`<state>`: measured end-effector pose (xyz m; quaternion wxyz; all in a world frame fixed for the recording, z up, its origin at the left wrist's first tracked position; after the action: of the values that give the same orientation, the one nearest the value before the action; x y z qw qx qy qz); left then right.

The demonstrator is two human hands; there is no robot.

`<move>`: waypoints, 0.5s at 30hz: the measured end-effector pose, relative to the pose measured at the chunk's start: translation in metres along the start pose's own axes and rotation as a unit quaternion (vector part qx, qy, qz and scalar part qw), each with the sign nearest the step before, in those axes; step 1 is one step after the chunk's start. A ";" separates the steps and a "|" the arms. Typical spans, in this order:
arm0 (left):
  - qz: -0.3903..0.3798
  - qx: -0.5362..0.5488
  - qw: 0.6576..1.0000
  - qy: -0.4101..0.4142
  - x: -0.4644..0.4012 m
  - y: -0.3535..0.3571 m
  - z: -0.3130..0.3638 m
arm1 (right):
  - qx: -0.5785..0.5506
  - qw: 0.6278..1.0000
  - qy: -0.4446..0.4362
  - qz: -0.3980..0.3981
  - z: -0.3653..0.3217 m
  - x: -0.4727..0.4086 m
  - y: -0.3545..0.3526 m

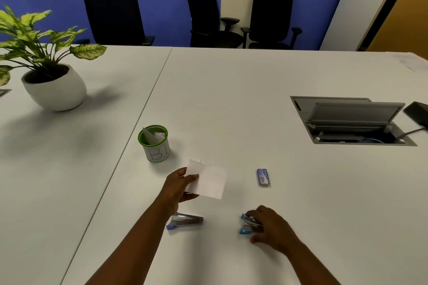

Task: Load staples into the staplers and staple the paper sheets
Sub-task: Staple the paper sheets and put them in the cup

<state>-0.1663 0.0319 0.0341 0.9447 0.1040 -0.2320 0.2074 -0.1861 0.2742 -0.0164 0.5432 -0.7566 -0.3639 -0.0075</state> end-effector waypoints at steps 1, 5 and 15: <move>-0.008 -0.006 1.000 -0.001 0.003 0.003 0.001 | 0.003 1.000 -0.005 0.019 -0.003 0.001 0.000; -0.043 -0.055 0.997 0.012 0.009 0.013 0.005 | -0.168 0.982 0.052 0.070 0.002 0.001 -0.009; -0.034 -0.148 0.984 0.094 0.013 0.014 0.025 | -0.646 0.749 0.062 -0.134 -0.049 0.017 -0.013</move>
<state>-0.1716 0.0414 0.0632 0.9738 -0.0487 -0.1663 0.1470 -0.1621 0.2442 0.0213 -0.0607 -0.8681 -0.3354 -0.3608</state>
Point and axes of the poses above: each hand's wrist, its own x-axis away from the middle knuckle, its own y-axis out of the palm, z = x × y, the point moved 10 cm from there along -x, towards the middle knuckle, and after that the axes turned 1 degree about y, right-handed, at the moved point
